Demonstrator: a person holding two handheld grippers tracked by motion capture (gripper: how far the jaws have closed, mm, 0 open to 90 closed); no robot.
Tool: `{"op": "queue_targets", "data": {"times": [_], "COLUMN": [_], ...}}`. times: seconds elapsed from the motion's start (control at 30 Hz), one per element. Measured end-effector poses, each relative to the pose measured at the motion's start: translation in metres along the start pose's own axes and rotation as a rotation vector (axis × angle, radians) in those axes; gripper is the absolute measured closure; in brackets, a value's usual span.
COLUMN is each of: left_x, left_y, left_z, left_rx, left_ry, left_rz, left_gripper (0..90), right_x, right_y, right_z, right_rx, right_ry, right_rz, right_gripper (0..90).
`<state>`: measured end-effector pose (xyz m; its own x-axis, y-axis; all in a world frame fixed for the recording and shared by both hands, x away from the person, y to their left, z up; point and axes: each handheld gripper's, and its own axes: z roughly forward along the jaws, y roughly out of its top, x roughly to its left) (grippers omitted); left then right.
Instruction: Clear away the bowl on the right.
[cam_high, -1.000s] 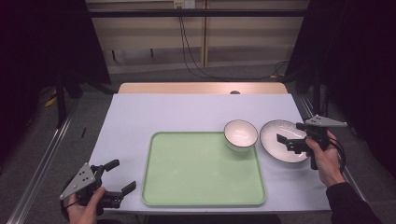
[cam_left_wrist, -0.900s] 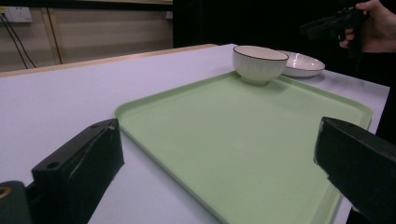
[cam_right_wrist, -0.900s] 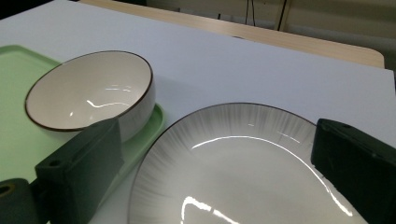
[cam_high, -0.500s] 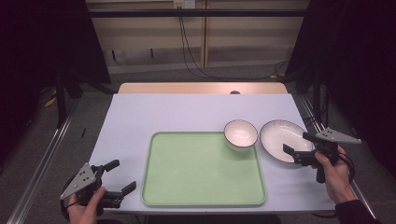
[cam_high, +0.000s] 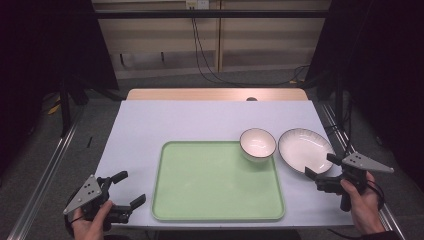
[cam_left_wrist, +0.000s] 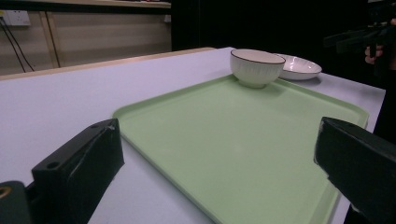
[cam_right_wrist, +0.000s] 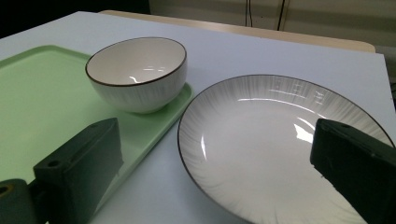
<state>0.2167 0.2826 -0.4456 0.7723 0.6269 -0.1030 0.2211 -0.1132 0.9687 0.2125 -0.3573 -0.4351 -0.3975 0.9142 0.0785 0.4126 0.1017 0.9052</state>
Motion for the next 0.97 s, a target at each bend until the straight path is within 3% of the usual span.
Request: {"op": "queue_targets", "data": {"times": [0.2,0.3,0.5,0.6,0.87,0.97], "left_x": [0.001,0.0,0.002,0.0,0.001,0.002], "left_y": [0.0,0.0,0.0,0.0,0.0,0.0], "left_z": [-0.001,0.0,-0.002,0.0,0.0,0.0], "left_rx": [0.007,0.002,0.006,-0.008,-0.003,0.004], "left_ry": [-0.005,0.009,-0.001,-0.003,0.003,-0.004], "left_rz": [0.015,-0.002,0.022,0.001,-0.001,0.007], "left_gripper": [1.3,1.3,1.3,1.3,1.2,1.2], "right_x": [0.004,0.005,0.008,0.01,0.014,0.015], "right_y": [-0.007,-0.008,-0.019,-0.023,-0.029,-0.03], "right_z": [-0.007,-0.012,-0.021,-0.025,-0.033,-0.03], "right_rx": [0.008,-0.001,0.001,0.005,0.015,0.032], "right_ry": [-0.013,-0.011,-0.014,-0.008,-0.023,-0.015], "right_rz": [-0.019,-0.02,-0.007,-0.012,-0.01,-0.037], "right_gripper": [1.4,1.3,1.3,1.3,1.3,2.7]}}
